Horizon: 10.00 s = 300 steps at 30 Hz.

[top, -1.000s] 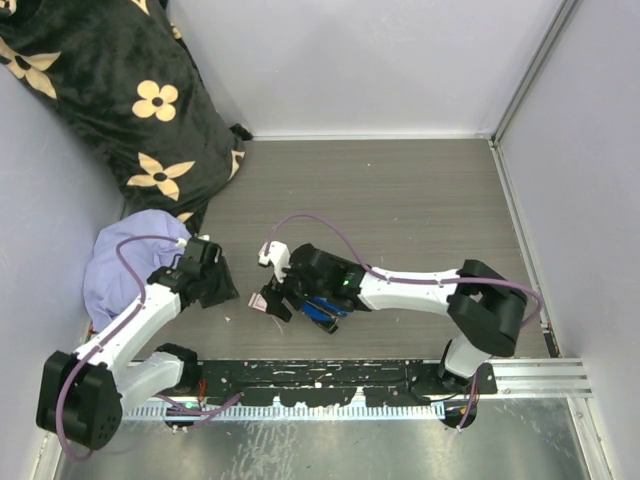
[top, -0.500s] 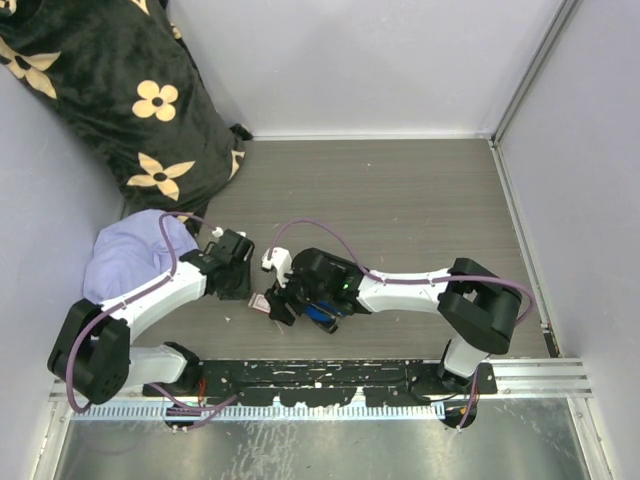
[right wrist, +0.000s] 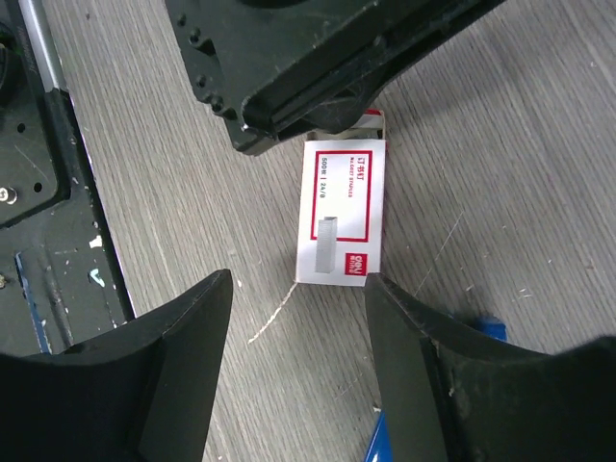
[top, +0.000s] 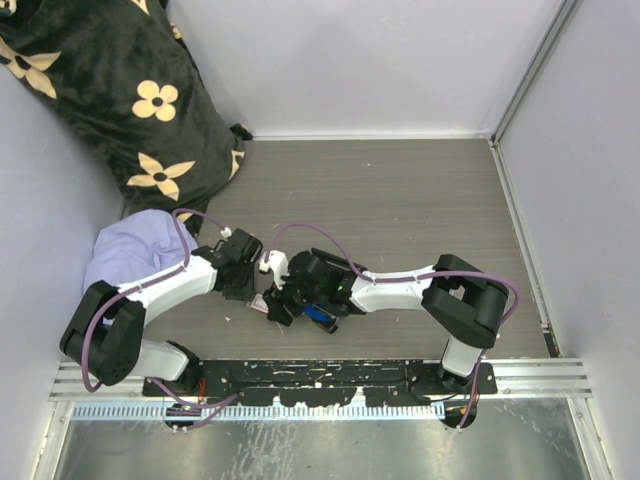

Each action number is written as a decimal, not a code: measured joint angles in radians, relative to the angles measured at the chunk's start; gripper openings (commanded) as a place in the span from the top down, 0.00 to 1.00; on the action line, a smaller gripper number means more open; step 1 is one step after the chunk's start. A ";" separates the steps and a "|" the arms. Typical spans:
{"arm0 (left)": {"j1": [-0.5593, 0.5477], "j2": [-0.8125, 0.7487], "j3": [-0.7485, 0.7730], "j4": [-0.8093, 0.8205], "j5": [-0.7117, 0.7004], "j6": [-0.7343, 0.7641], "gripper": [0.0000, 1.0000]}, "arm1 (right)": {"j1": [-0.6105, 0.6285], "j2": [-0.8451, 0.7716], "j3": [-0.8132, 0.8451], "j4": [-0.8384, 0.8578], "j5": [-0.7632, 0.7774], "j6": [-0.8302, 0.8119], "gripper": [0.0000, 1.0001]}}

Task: Load the staples into the stapler
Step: Open the staple box at the center of the board.

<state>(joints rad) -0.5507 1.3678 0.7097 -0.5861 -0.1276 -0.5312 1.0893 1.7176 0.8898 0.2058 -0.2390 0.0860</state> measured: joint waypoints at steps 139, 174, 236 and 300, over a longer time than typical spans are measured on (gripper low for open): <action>0.056 -0.373 0.079 -0.189 0.158 -0.110 1.00 | -0.077 -0.216 -0.266 0.362 0.240 0.941 0.73; 0.063 -0.386 0.079 -0.190 0.151 -0.108 1.00 | -0.103 -0.221 -0.275 0.362 0.217 0.988 1.00; 0.162 -0.125 0.000 0.039 0.041 -0.047 1.00 | -0.252 0.100 -0.116 0.414 0.006 0.907 1.00; 0.207 -0.100 0.021 0.035 0.008 0.032 0.02 | -0.340 0.167 -0.066 0.379 -0.040 0.792 0.36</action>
<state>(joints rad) -0.3439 1.2682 0.7307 -0.5510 -0.1196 -0.4992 0.7490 1.8847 0.8242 0.5850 -0.2787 0.8783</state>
